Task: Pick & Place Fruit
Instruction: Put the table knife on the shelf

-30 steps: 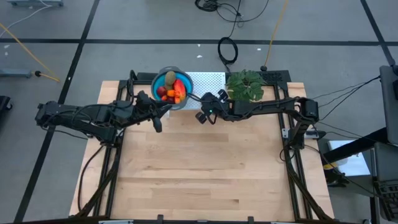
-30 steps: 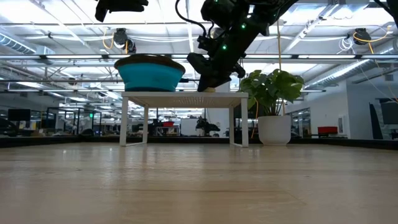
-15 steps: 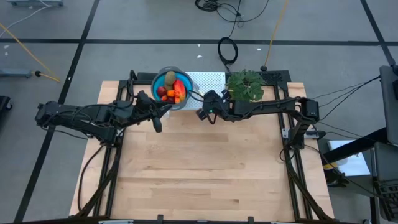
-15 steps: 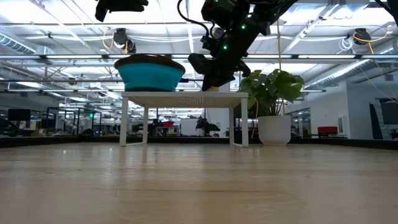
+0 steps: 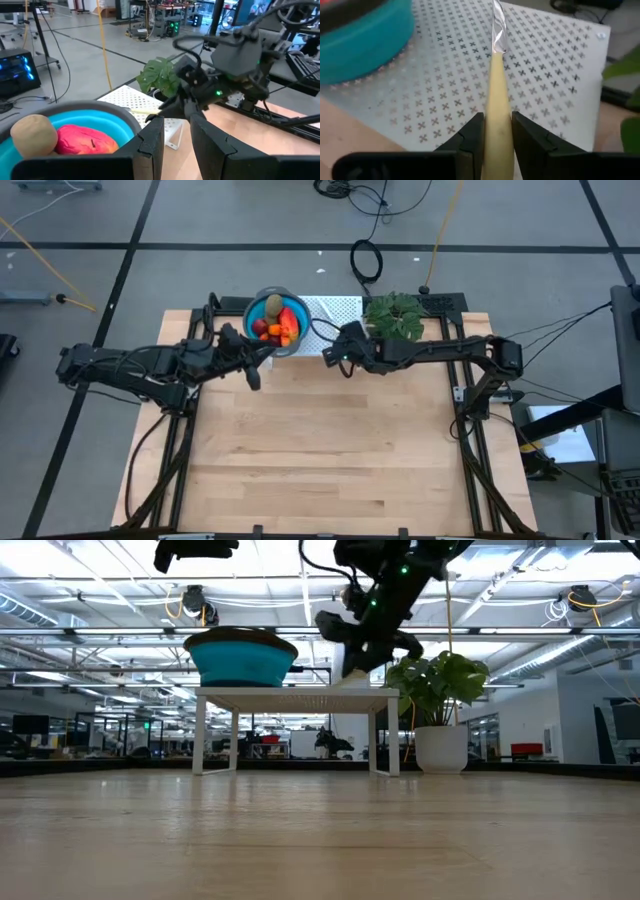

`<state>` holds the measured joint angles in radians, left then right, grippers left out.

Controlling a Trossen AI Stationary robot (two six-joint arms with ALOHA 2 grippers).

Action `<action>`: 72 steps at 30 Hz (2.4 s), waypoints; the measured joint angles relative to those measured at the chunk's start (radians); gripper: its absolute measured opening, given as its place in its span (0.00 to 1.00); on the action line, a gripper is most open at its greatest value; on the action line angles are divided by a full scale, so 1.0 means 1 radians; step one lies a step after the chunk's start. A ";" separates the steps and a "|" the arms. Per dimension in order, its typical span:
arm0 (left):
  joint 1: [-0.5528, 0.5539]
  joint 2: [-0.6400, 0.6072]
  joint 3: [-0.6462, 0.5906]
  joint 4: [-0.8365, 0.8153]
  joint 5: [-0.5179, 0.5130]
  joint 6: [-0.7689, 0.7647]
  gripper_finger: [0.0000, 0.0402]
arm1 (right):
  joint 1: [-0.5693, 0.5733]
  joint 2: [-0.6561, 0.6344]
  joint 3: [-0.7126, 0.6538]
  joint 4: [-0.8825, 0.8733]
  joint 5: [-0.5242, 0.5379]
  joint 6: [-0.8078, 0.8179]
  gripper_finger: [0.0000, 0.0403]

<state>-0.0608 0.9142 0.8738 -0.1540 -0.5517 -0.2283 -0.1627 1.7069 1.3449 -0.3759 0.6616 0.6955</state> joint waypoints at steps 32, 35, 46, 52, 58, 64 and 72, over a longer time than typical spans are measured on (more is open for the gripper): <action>0.008 0.000 0.001 0.001 0.000 0.070 0.23 | 0.027 -0.006 -0.002 -0.130 0.068 0.392 0.19; 0.008 0.000 0.001 0.001 0.000 0.070 0.23 | 0.018 -0.006 -0.002 -0.125 0.068 0.393 0.19; 0.008 -0.009 0.001 -0.001 0.000 0.077 0.23 | -0.008 0.015 -0.002 -0.095 -0.002 0.392 0.20; 0.008 -0.033 0.002 0.003 -0.001 0.076 0.23 | -0.008 0.015 -0.002 -0.072 0.001 0.378 0.22; 0.008 -0.048 0.002 0.002 -0.001 0.076 0.23 | -0.008 0.015 -0.002 -0.055 0.004 0.358 0.27; 0.008 -0.048 0.002 -0.001 -0.001 0.076 0.23 | -0.008 0.015 -0.002 -0.055 0.007 0.358 0.31; 0.008 -0.051 0.002 -0.007 0.000 0.076 0.23 | -0.008 0.015 -0.002 -0.055 -0.004 0.335 0.32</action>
<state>-0.0525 0.8633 0.8753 -0.1612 -0.5522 -0.1524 -0.1703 1.7217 1.3434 -0.4305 0.6571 1.0306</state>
